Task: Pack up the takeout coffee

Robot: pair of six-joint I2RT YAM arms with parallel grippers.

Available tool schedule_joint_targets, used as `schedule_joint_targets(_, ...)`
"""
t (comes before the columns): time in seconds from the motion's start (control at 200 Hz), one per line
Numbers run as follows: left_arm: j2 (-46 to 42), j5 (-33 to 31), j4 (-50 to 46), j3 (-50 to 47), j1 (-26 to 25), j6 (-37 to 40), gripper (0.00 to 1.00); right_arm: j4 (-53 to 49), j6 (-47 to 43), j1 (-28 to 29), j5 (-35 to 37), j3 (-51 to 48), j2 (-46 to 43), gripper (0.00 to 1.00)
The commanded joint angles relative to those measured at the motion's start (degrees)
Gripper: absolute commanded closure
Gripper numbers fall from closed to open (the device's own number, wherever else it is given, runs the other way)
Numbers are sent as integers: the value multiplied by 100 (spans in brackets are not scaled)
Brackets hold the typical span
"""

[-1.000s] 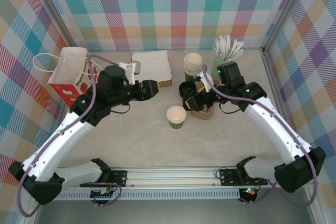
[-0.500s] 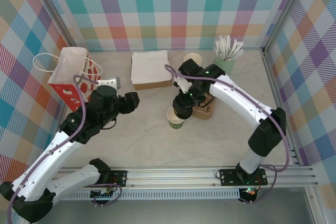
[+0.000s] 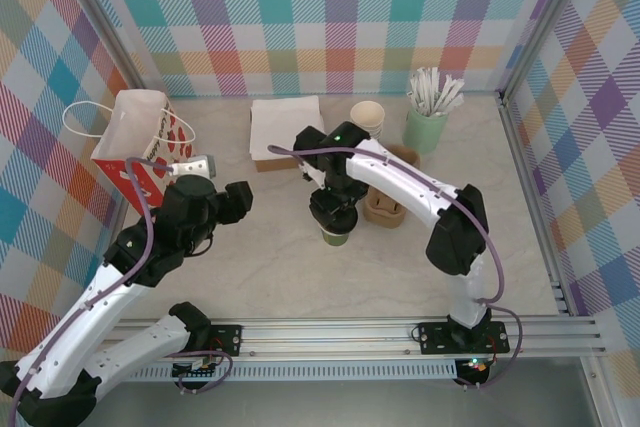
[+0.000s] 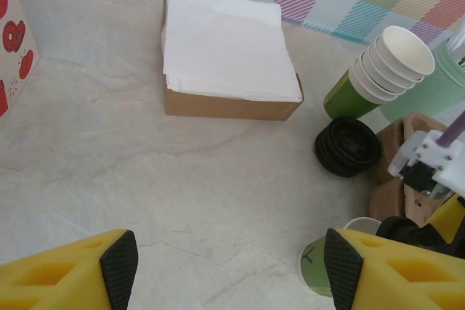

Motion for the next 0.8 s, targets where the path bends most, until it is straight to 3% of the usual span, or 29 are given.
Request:
schedule_joint_targets(0.0,-111,-151,-69,-50,-1,-63,29,-384,0,76,282,285,167,31)
schedule_joint_targets(0.795,-111,-124,-4,-110,-3,-109,29,-330,-249,129,124,574,638,30)
